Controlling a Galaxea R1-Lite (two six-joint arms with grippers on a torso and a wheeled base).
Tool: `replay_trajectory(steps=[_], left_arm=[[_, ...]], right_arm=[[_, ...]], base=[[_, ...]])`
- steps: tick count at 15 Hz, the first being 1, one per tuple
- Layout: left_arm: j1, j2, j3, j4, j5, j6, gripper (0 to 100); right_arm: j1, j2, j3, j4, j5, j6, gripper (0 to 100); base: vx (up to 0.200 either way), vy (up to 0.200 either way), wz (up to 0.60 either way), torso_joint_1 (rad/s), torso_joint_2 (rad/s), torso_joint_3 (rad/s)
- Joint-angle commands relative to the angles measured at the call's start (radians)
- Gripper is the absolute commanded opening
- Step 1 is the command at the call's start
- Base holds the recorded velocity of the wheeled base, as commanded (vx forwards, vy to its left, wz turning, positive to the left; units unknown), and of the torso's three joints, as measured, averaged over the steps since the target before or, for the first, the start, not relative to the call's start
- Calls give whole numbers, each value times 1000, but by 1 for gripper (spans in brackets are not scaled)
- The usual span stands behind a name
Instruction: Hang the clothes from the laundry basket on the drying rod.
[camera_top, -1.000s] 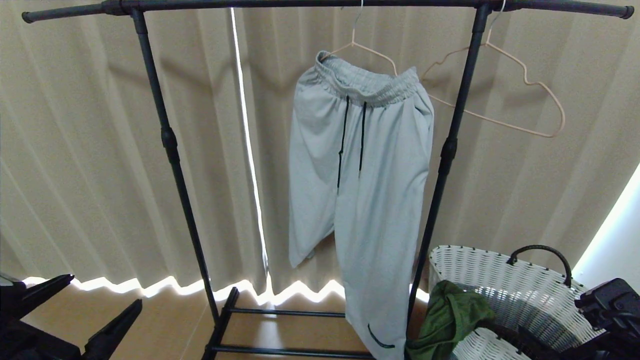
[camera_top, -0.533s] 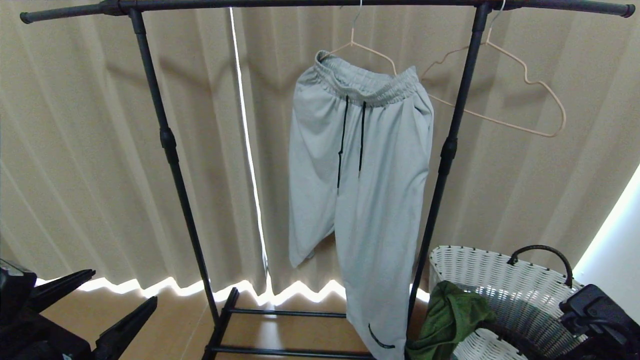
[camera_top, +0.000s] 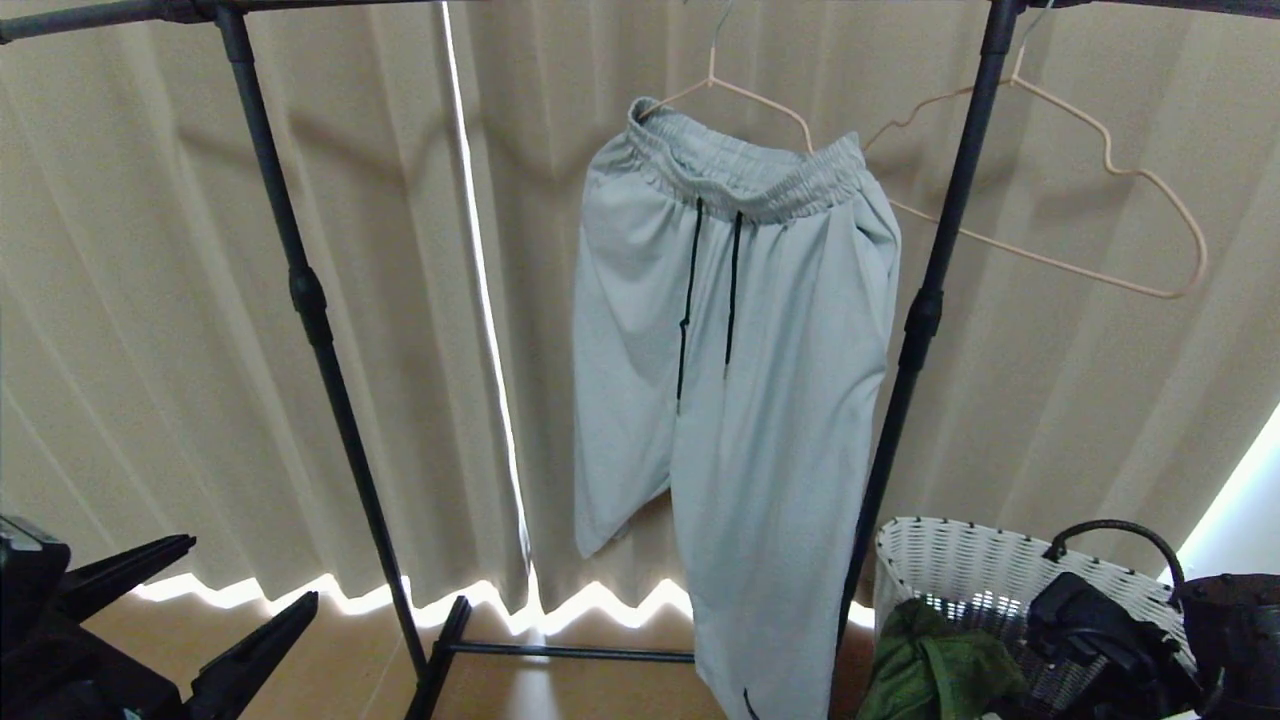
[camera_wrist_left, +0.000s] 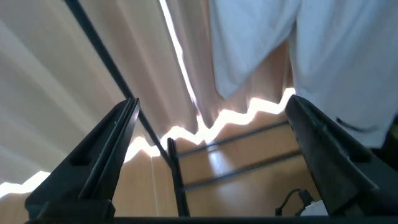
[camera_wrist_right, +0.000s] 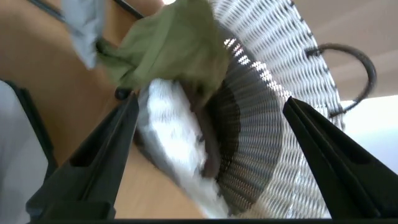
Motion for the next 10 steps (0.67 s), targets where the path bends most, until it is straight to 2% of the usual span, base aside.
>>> replay_trajectory(steps=[1,6,8,10], left_arm=[[-18,-3,7,-1,-12,0,100],[-24,-4,9,-1,-12,0,100],[-24,-6,9,-1,-12,0,100],[-24,-6,9,-1,-12,0,100]], right_arm=[[16,122,-41,-1,2,4,100],[86,311,-113,-7,-11,43,100],[88,386,-164,-7,-23,47,100],[85,443,-208,-7,-77,49,100]], base=[[0,0,0,0,0,0],[0,0,0,0,0,0],[0,0,0,0,0,0],[0,0,0,0,0,0]])
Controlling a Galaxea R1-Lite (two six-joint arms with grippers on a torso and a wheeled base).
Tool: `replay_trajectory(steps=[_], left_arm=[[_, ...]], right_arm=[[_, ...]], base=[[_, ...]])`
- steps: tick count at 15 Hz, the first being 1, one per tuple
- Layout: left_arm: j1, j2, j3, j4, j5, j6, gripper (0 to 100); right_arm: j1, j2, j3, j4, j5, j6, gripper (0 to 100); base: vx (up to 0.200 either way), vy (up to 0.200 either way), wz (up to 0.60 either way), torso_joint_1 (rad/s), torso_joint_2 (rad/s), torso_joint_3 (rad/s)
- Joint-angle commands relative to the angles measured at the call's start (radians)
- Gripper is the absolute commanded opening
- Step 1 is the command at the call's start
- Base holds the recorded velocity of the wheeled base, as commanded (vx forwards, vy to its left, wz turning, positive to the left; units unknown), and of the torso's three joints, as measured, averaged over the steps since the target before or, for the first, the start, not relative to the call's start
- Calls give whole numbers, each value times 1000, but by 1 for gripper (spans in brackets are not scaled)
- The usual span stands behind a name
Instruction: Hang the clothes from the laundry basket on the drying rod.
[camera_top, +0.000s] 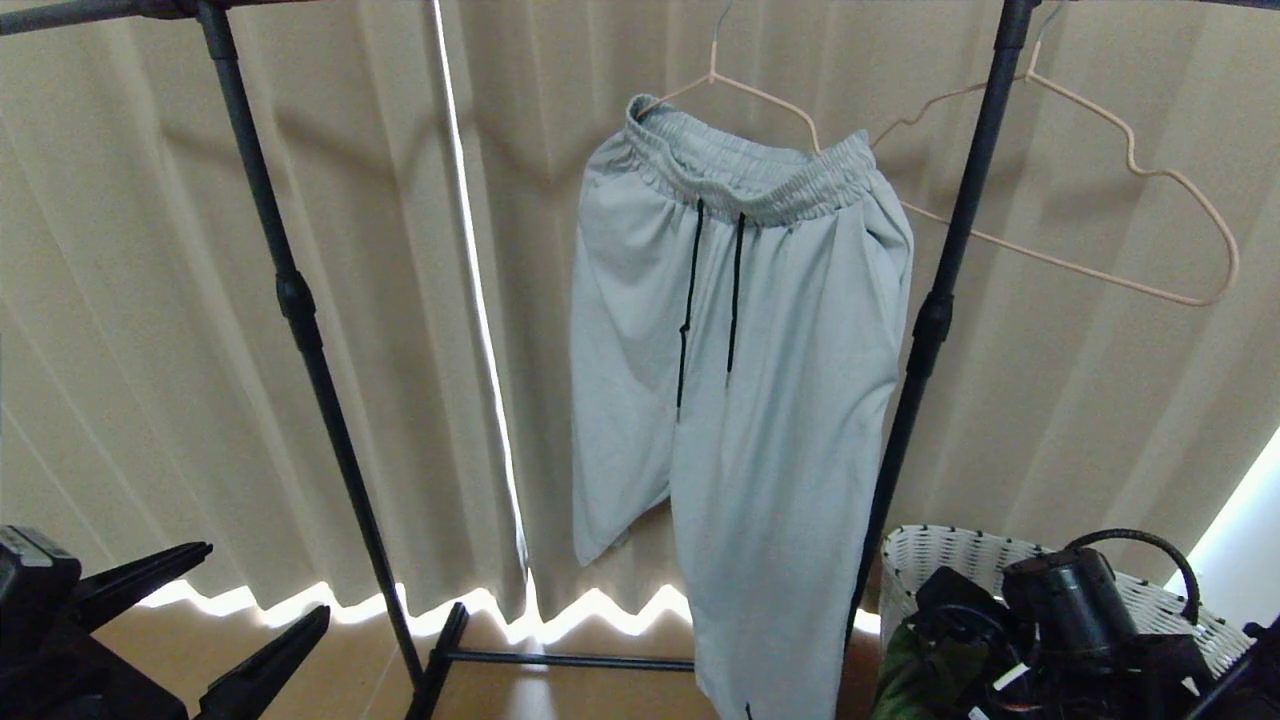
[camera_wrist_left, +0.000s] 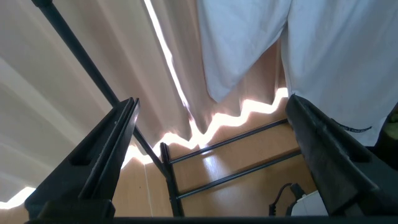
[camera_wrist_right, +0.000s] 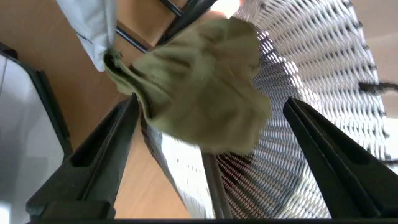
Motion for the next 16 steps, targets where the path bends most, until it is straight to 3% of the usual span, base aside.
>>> replay_trajectory(steps=[1,9,16], left_arm=[[0,0,0,-1,0,0,100],[0,-5,1,-1,-1,0,100],[0,-5,1,-1,-1,1,100]], right_arm=[[0,91,-46,1,-25,-1,100],[-55,69,-49,3,-94,-1,100],[-116,-11,38,8,-110,-8,100]], base=[[0,0,0,0,0,0],[0,0,0,0,0,0],[0,0,0,0,0,0]])
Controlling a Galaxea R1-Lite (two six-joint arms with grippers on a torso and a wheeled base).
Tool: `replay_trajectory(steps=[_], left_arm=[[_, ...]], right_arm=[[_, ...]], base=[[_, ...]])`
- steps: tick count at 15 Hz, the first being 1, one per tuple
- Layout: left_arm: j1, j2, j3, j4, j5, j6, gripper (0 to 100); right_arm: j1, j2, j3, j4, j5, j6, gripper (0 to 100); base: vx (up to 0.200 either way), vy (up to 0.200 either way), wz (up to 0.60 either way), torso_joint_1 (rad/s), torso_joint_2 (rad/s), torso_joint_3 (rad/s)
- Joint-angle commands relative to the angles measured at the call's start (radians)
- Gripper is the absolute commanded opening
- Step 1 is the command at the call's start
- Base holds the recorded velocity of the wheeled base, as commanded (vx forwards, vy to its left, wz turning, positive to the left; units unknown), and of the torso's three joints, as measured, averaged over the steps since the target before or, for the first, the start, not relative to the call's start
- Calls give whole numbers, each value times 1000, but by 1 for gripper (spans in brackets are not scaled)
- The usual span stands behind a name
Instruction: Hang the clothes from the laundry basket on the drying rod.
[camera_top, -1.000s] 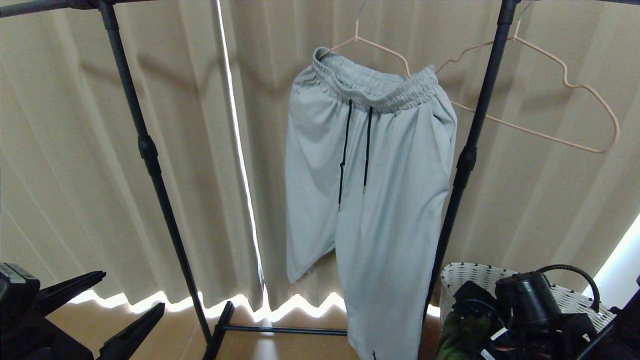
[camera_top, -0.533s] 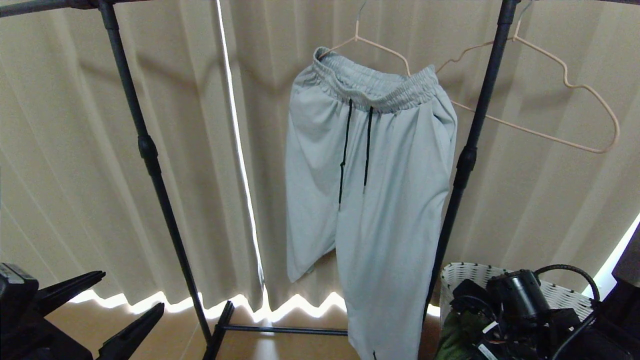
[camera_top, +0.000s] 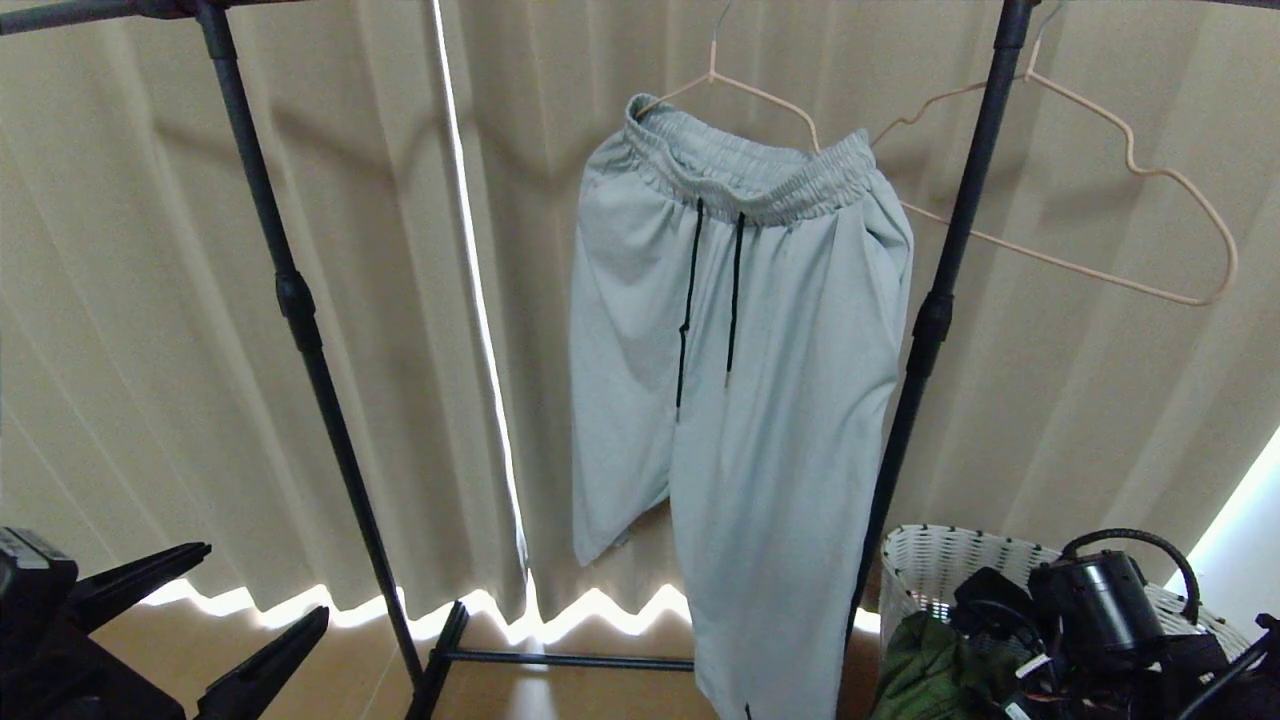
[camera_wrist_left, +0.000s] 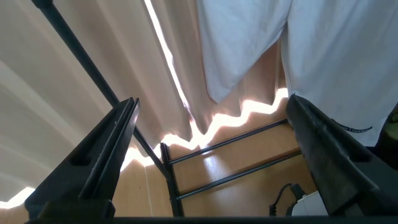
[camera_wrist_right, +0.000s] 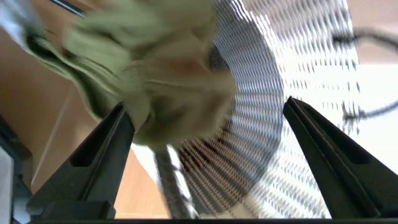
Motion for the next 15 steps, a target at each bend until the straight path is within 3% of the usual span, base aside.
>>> replay_trajectory(steps=[1,5,6,9,14,15], left_arm=[[0,0,0,0,0,0,100],[0,0,0,0,0,0,100],[0,0,0,0,0,0,100],[0,0,0,0,0,0,100],[0,1,1,0,0,0,100],[0,1,4,0,0,0,100]], right_arm=[[-10,-10,15,-2,-1,-2,100],[-10,7,5,-7,-1,-2,100],[-8,15,5,-8,-1,0,0],[-8,15,5,-16,0,1,0],[-8,15,91,-247,6,6,0],[-10,7,144,-370,8,9,0]], base=[[0,0,0,0,0,0],[0,0,0,0,0,0],[0,0,0,0,0,0],[0,0,0,0,0,0],[0,0,0,0,0,0],[0,0,0,0,0,0]])
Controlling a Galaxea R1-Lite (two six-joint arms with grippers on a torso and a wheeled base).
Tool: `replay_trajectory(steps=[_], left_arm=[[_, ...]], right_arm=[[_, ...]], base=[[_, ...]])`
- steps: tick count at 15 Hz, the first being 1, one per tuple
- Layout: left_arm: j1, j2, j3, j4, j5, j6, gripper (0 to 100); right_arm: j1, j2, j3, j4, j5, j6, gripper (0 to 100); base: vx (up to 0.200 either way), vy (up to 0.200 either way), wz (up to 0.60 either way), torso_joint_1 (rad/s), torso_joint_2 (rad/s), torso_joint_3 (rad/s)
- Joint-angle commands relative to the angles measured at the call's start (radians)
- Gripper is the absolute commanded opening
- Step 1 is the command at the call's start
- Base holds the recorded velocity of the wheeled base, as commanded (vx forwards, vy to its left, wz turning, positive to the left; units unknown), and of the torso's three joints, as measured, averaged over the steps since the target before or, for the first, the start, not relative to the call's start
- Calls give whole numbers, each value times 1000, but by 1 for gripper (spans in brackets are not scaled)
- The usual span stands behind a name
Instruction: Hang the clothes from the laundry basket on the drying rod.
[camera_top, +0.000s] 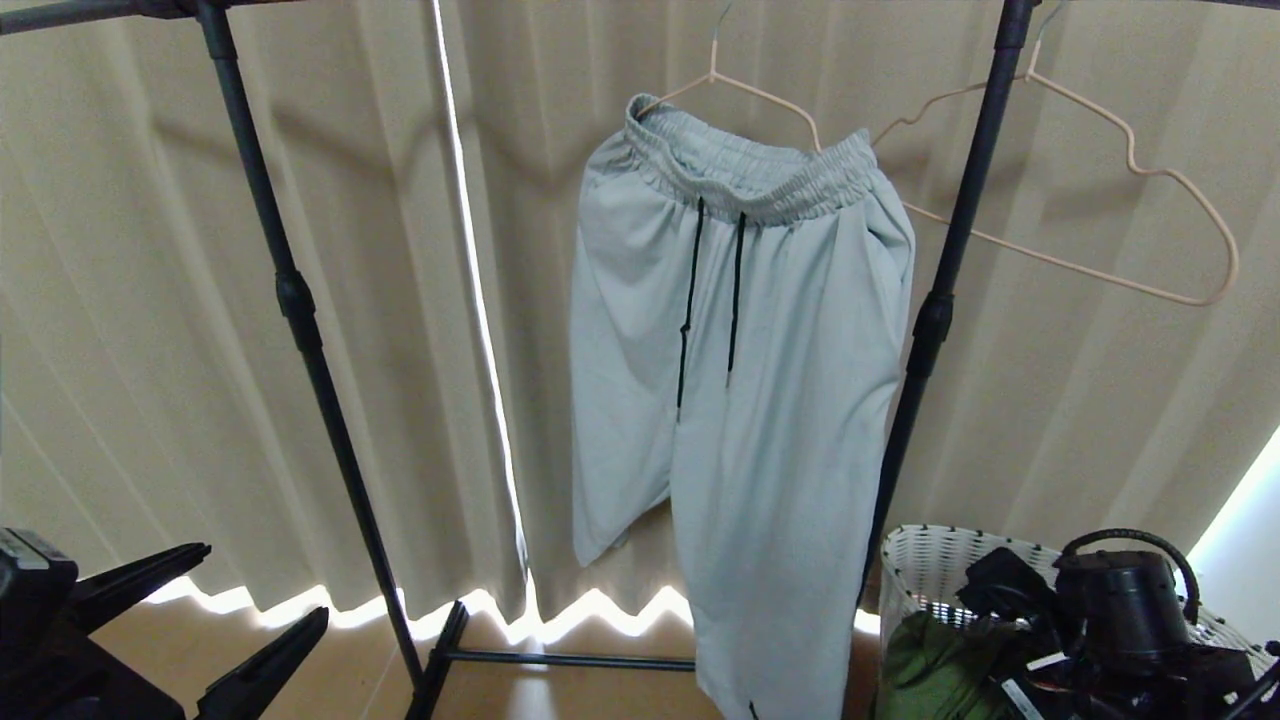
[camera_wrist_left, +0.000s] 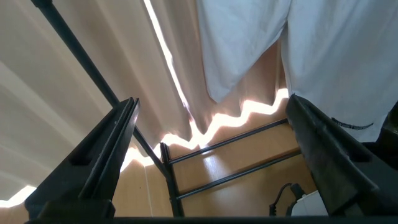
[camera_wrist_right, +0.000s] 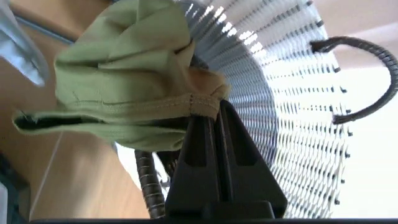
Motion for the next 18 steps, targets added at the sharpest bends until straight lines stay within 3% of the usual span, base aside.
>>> replay_trajectory(steps=[1,3,7,9,10,13,15,18], left_arm=[[0,1,8,0,0,0,100],[2,0,6,-3,0,3,100],[0,-63,-7,-8,0,1,100],[0,-131,-61,1,-15,1,100],[0,-122,-95,1,-29,5,100],[2,-79,-79,1,-28,41,100],[5,-80,-61,1,-28,63,100],[8,-85,-37,0,-28,57,100]], right_arm=[[-1,-21,73,-111,2,3,0],[-3,-96,105,-246,5,3,0],[-4,-274,27,-208,5,0,0],[-3,-432,-163,77,9,1,0],[5,-485,-306,303,21,4,0],[49,-536,-517,559,44,10,0],[68,-542,-560,628,44,12,0],[85,-525,-557,637,61,14,0]], base=[[0,0,0,0,0,0],[0,0,0,0,0,0],[0,0,0,0,0,0],[0,0,0,0,0,0],[0,0,0,0,0,0],[0,0,0,0,0,0],[-100,0,0,-1,1,1],[-200,0,0,2,1,2]])
